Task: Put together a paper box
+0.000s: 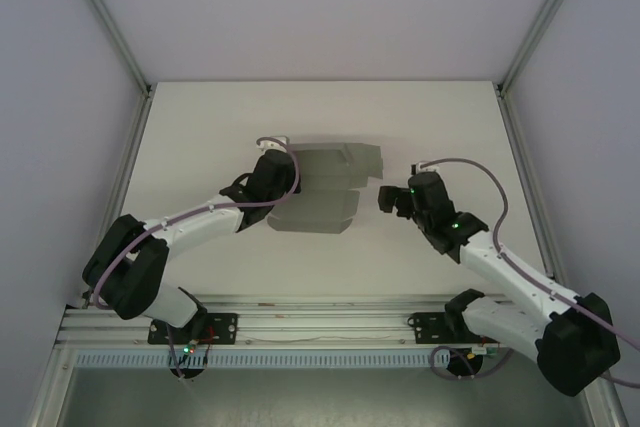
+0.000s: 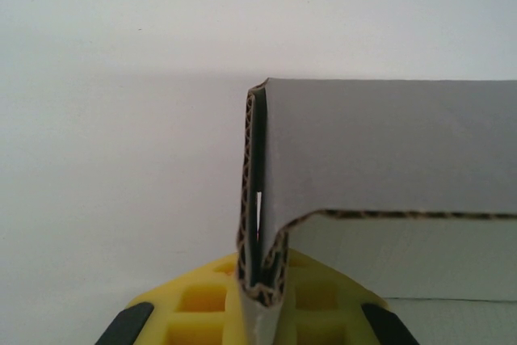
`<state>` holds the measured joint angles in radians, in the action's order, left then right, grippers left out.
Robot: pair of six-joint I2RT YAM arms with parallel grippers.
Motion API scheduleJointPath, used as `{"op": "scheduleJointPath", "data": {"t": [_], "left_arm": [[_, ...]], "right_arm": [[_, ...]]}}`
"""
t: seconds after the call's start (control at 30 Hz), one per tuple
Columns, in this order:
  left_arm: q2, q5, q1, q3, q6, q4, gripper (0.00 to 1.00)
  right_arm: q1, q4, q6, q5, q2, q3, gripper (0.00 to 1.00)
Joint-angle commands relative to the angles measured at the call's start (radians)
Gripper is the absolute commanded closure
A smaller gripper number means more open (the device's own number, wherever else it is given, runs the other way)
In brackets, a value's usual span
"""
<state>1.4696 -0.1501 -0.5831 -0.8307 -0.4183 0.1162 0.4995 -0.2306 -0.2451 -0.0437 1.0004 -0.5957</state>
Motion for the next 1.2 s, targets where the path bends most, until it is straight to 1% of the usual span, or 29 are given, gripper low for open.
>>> {"op": "scheduleJointPath", "data": {"t": [0.0, 0.1, 0.17, 0.23, 0.3, 0.4, 0.6, 0.73, 0.77, 0.83, 0.9, 1.0, 1.1, 1.17], "left_arm": [[-0.028, -0.017, -0.003, -0.022, -0.006, -0.02, 1.0], [-0.025, 0.016, -0.003, -0.019, -0.013, -0.017, 1.0], [-0.026, 0.035, -0.003, -0.013, -0.021, -0.011, 1.0], [-0.027, 0.032, -0.003, -0.011, -0.03, -0.011, 1.0], [-0.025, 0.029, -0.003, -0.014, -0.032, -0.019, 1.0], [-0.018, 0.042, -0.003, -0.019, -0.03, -0.027, 1.0], [-0.021, 0.063, -0.002, -0.004, -0.042, -0.014, 1.0], [-0.027, 0.109, -0.003, 0.014, -0.066, 0.034, 1.0], [-0.026, 0.124, -0.003, 0.024, -0.07, 0.06, 1.0], [-0.016, 0.146, -0.003, 0.033, -0.08, 0.099, 1.0], [-0.004, 0.154, -0.003, 0.017, -0.084, 0.082, 1.0], [0.001, 0.162, -0.004, 0.009, -0.085, 0.074, 1.0], [-0.002, 0.149, -0.003, 0.007, -0.087, 0.064, 1.0], [-0.007, 0.136, -0.003, 0.006, -0.082, 0.054, 1.0]], "right_arm": [[-0.01, 0.093, -0.047, 0.053, 0.032, 0.019, 0.0], [-0.009, 0.181, -0.056, 0.101, 0.076, 0.027, 0.0], [-0.012, 0.236, -0.057, 0.103, 0.105, 0.027, 0.0], [-0.012, 0.265, -0.054, 0.093, 0.134, 0.012, 0.0], [-0.012, 0.29, -0.038, 0.114, 0.147, -0.008, 0.0], [-0.012, 0.315, -0.015, 0.156, 0.193, -0.039, 0.0], [-0.011, 0.345, 0.009, 0.244, 0.236, -0.073, 0.0], [0.002, 0.35, 0.033, 0.291, 0.28, -0.101, 0.0], [0.016, 0.35, 0.044, 0.27, 0.293, -0.106, 0.0], [0.062, 0.345, 0.088, 0.188, 0.326, -0.126, 0.0], [0.097, 0.333, 0.104, 0.07, 0.359, -0.149, 0.0], [0.124, 0.351, 0.1, -0.041, 0.401, -0.161, 0.0], [0.137, 0.355, 0.098, -0.103, 0.42, -0.16, 0.0], [0.136, 0.359, 0.099, -0.115, 0.409, -0.149, 0.0]]}}
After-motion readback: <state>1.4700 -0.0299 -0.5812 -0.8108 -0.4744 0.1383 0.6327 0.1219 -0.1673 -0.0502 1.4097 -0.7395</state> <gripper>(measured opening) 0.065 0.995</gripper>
